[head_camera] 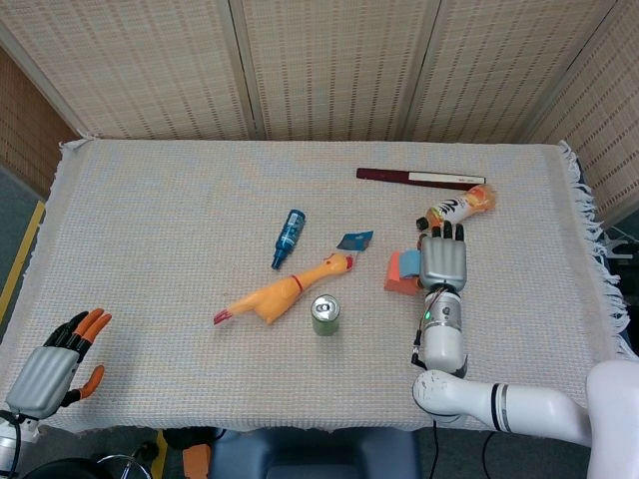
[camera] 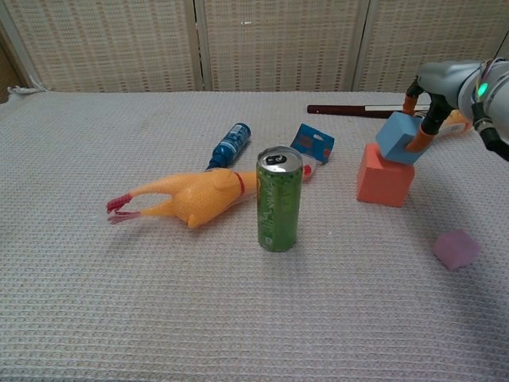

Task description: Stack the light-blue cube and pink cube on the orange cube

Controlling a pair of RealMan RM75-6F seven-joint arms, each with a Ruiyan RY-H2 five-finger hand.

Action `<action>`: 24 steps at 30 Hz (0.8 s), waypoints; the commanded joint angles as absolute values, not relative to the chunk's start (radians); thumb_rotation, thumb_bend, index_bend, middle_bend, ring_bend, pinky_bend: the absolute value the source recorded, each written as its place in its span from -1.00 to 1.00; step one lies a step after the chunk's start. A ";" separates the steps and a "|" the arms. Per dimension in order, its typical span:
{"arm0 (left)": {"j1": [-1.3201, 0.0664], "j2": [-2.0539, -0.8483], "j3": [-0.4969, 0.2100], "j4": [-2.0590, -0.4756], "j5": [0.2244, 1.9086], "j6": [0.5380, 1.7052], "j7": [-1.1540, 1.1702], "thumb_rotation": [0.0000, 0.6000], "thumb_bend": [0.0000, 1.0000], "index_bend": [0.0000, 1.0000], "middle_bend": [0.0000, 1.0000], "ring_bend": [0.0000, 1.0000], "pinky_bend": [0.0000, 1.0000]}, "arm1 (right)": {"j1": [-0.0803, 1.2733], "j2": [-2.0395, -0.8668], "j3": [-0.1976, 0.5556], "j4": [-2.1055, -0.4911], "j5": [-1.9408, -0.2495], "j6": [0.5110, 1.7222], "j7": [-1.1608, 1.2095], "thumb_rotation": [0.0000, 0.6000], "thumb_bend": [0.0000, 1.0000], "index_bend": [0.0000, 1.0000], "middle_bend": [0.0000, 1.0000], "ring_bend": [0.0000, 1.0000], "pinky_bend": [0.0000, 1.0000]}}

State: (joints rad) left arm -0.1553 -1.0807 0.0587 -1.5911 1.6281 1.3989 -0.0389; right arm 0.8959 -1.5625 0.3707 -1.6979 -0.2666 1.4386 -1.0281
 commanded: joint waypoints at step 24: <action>-0.160 -1.080 0.060 -1.588 1.623 1.390 -0.044 1.00 -0.06 -1.00 -1.00 -1.00 -0.70 | 0.882 -1.586 0.348 -1.647 -0.291 1.417 -1.011 1.00 -0.63 0.32 -0.85 -1.00 -0.93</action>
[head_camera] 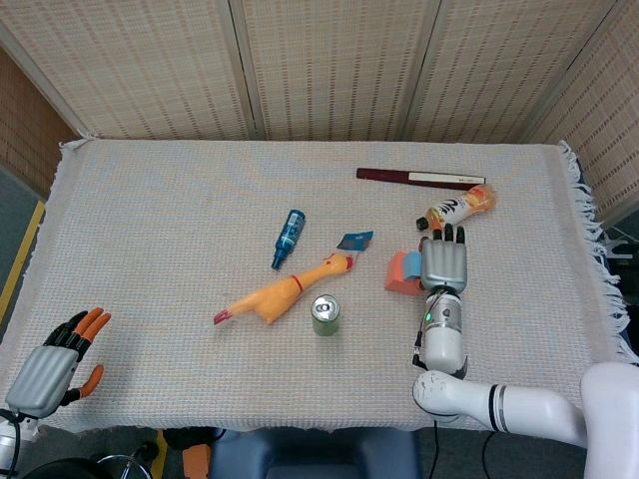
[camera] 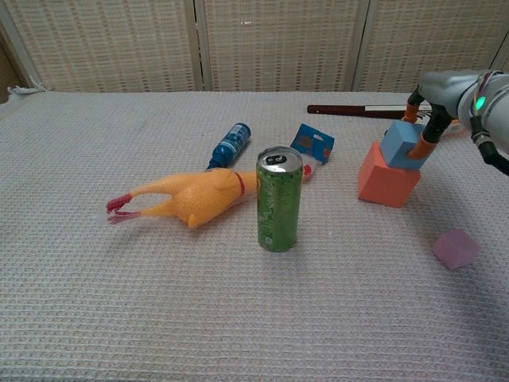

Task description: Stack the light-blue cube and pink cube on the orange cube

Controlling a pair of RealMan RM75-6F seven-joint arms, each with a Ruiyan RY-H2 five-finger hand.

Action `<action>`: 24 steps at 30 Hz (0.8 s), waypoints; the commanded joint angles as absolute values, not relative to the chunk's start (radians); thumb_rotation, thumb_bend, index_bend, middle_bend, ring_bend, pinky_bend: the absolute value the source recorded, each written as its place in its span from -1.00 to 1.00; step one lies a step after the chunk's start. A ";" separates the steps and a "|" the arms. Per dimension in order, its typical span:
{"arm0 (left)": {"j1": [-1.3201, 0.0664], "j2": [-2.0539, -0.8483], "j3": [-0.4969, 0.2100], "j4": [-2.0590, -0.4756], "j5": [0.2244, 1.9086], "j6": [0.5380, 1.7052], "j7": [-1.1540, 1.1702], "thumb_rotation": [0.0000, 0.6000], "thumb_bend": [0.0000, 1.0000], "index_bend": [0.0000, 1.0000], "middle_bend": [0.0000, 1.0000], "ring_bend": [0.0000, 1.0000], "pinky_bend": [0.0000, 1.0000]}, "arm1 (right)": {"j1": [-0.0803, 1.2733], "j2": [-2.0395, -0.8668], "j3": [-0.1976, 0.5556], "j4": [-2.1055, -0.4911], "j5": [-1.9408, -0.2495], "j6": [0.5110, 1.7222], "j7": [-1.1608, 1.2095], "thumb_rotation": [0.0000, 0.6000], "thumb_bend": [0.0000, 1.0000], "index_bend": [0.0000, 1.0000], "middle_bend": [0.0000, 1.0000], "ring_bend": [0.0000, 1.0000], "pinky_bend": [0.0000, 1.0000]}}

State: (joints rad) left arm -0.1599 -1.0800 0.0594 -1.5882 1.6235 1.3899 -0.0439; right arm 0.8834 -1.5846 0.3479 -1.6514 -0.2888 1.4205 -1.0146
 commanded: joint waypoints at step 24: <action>-0.168 -1.081 0.058 -1.588 1.608 1.370 -0.044 1.00 -0.06 -1.00 -1.00 -0.99 -0.68 | 0.881 -1.563 0.368 -1.662 -0.256 1.370 -1.014 1.00 -0.63 -0.66 -0.86 -1.00 -0.93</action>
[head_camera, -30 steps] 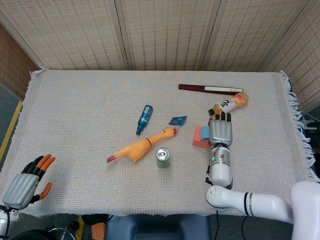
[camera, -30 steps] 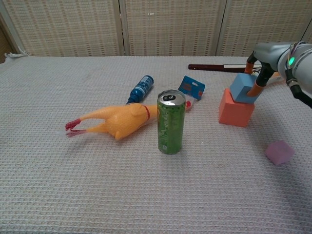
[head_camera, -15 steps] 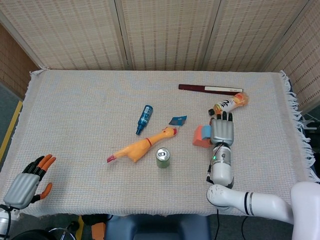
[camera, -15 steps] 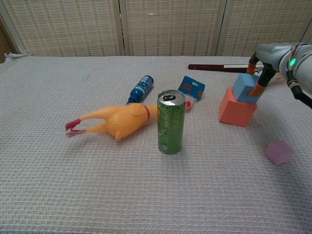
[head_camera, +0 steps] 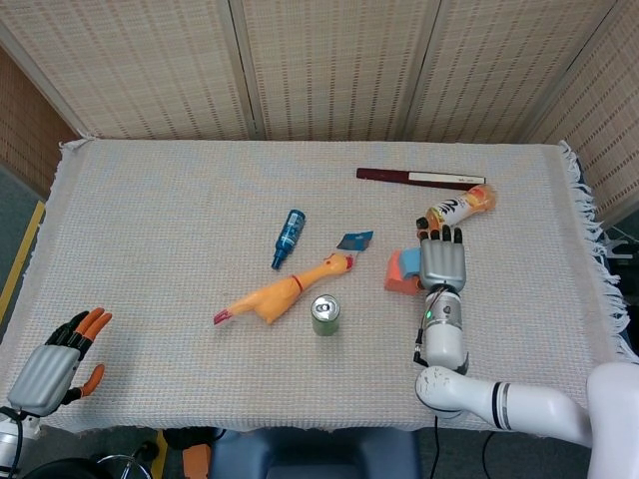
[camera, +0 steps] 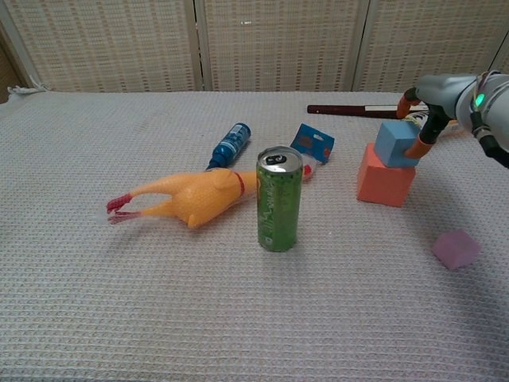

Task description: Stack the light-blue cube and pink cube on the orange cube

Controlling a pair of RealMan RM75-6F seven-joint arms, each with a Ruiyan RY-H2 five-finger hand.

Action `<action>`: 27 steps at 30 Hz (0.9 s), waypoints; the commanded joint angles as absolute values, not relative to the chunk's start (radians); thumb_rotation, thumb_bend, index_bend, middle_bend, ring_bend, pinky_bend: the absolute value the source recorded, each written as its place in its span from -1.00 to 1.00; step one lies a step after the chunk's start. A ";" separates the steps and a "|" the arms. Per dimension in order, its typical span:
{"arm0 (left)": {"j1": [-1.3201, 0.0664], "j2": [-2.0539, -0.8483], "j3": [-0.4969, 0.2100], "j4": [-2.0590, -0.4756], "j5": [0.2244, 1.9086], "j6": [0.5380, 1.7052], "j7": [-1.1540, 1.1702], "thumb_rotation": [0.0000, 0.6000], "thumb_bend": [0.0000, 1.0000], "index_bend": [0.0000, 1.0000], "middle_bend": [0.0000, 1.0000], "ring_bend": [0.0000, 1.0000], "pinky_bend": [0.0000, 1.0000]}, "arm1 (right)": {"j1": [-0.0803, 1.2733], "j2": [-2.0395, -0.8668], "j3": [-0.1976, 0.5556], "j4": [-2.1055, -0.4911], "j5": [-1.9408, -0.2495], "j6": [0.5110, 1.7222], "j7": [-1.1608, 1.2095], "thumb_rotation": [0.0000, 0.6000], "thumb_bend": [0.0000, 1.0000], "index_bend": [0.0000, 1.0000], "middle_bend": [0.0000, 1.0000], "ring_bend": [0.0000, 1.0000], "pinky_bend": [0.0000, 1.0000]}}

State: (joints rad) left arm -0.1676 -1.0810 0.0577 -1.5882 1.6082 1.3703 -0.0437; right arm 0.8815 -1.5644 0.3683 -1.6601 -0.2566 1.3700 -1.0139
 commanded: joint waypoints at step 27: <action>-0.161 -1.090 0.060 -1.597 1.608 1.377 -0.007 1.00 -0.06 -1.00 -1.00 -0.97 -0.67 | 0.577 -1.236 -0.065 -2.078 -0.909 1.412 -0.804 1.00 -0.63 -0.72 -0.86 -1.00 -0.93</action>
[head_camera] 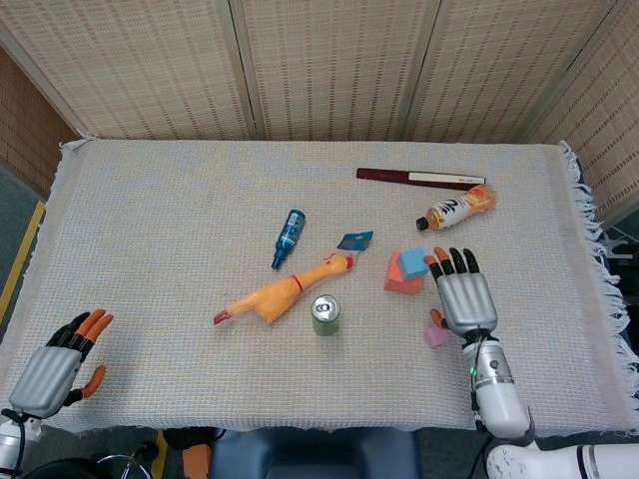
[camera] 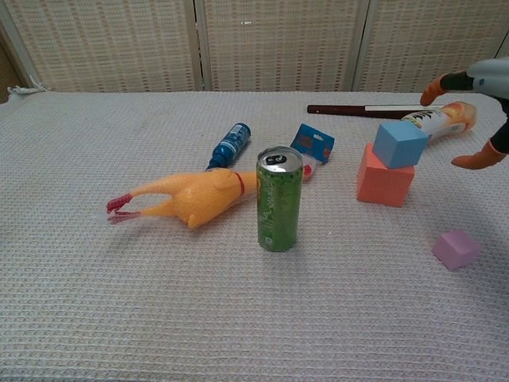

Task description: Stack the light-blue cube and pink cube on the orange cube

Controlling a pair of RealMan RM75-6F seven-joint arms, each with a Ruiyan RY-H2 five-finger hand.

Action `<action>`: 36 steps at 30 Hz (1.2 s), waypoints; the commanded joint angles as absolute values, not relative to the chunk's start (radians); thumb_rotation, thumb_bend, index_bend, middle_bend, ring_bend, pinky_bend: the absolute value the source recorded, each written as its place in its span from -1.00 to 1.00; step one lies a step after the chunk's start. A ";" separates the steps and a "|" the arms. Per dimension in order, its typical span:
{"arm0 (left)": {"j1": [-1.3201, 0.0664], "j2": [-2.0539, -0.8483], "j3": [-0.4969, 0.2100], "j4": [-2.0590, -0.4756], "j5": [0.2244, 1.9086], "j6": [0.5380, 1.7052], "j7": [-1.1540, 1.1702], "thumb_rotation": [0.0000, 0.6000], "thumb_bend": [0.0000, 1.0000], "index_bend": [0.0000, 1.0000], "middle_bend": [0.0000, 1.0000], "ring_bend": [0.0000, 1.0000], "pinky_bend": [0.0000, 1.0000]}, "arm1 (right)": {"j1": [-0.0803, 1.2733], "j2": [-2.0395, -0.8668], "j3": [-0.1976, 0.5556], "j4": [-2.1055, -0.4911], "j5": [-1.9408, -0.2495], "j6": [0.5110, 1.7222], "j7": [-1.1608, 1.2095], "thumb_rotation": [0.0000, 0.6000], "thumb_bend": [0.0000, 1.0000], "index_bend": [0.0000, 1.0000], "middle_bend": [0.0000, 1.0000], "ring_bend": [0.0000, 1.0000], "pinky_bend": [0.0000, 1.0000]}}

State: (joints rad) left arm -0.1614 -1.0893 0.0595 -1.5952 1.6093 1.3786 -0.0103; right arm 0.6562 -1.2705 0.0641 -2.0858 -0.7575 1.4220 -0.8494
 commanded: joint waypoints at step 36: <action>-0.160 -1.091 0.062 -1.600 1.609 1.374 0.003 1.00 -0.06 -1.00 -1.00 -0.96 -0.66 | 0.432 -1.516 -0.081 -1.590 -1.150 1.294 -0.821 1.00 -0.63 -0.27 -0.86 -1.00 -0.93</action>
